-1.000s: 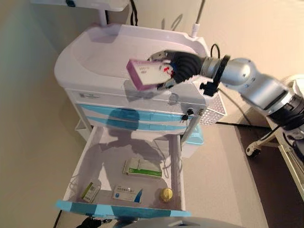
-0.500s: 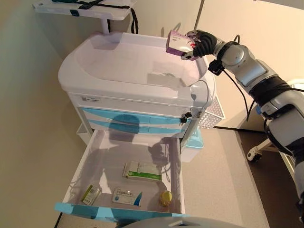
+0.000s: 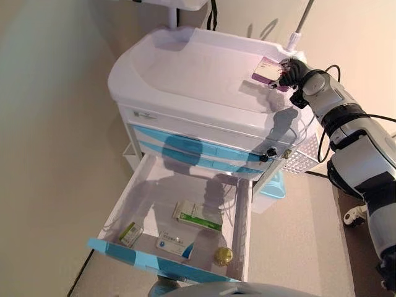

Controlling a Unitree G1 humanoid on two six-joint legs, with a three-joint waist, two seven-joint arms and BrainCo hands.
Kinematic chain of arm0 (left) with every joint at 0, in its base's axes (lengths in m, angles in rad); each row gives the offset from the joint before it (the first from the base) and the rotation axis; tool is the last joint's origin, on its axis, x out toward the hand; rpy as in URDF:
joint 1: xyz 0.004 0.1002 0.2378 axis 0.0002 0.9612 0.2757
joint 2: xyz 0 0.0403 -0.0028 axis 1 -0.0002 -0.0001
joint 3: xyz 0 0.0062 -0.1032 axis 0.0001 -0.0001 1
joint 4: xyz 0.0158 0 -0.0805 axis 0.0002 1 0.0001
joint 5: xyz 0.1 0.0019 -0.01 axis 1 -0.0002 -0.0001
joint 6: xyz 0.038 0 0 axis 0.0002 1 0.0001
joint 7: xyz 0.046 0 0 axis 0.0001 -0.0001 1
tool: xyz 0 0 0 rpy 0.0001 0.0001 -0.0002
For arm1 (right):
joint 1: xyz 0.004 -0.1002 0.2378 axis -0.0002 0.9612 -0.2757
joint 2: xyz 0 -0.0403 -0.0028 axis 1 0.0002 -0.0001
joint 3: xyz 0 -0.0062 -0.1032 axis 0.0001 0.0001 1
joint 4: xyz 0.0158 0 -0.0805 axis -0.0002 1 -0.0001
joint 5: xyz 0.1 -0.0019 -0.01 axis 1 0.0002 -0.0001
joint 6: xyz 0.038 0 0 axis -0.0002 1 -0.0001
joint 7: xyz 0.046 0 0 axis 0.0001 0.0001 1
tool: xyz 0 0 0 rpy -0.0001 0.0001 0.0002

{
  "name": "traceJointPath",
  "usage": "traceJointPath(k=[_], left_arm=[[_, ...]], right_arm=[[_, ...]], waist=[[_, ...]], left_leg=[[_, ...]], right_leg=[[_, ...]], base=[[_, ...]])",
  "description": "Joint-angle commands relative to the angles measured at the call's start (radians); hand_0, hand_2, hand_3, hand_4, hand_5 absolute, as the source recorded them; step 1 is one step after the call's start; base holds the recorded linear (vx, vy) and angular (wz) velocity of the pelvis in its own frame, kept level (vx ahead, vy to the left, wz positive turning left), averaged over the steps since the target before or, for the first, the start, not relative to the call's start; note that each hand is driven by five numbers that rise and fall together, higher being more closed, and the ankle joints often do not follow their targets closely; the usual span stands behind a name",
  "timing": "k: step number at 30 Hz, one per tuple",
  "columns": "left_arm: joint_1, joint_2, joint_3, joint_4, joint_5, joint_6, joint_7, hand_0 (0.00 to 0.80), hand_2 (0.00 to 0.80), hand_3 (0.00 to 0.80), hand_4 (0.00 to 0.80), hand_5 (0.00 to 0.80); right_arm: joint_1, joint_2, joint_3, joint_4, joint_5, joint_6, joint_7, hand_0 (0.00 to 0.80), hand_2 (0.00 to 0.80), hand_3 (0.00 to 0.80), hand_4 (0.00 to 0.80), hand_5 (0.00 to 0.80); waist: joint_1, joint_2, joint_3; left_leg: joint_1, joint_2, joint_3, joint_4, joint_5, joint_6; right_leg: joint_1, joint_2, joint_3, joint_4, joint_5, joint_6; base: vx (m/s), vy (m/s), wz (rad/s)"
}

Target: Open the drawer and pick up the medicine

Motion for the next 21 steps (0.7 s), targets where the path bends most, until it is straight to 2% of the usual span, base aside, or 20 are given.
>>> traceJointPath(k=[1,10,21], left_arm=[[-0.055,0.042,-0.019,0.026,-0.02,-0.002,0.004,0.0,0.0,0.0,0.0,0.0],[-0.045,0.036,-0.031,0.018,0.001,0.001,-0.021,0.0,0.0,0.0,0.0,0.0],[-0.053,0.027,-0.036,0.01,0.005,0.002,-0.037,0.0,0.0,0.0,0.0,0.0]], right_arm=[[-0.086,-0.032,0.004,0.032,-0.01,-0.014,-0.018,0.8,0.8,0.8,0.8,0.8],[-0.032,-0.03,0.002,0.01,0.01,-0.016,0.044,0.8,0.8,0.8,0.8,0.8],[0.02,0.005,0.017,-0.071,0.027,-0.017,0.108,0.8,0.8,0.8,0.8,0.8]], waist=[[0.031,-0.055,0.044],[0.06,-0.045,0.069],[0.061,-0.035,0.075]], left_leg=[[0.067,-0.056,0.005,0.019,-0.082,0.042],[0.051,-0.061,-0.02,0.024,-0.075,0.039],[0.046,-0.064,-0.029,0.026,-0.073,0.037]], right_leg=[[-0.023,-0.046,-0.001,0.061,0.048,0.077],[-0.027,-0.047,-0.024,0.062,0.041,0.073],[-0.029,-0.047,-0.031,0.062,0.039,0.069]], base=[[0.013,-0.015,0.19],[0.001,-0.011,0.08],[0.0,0.0,0.0]])
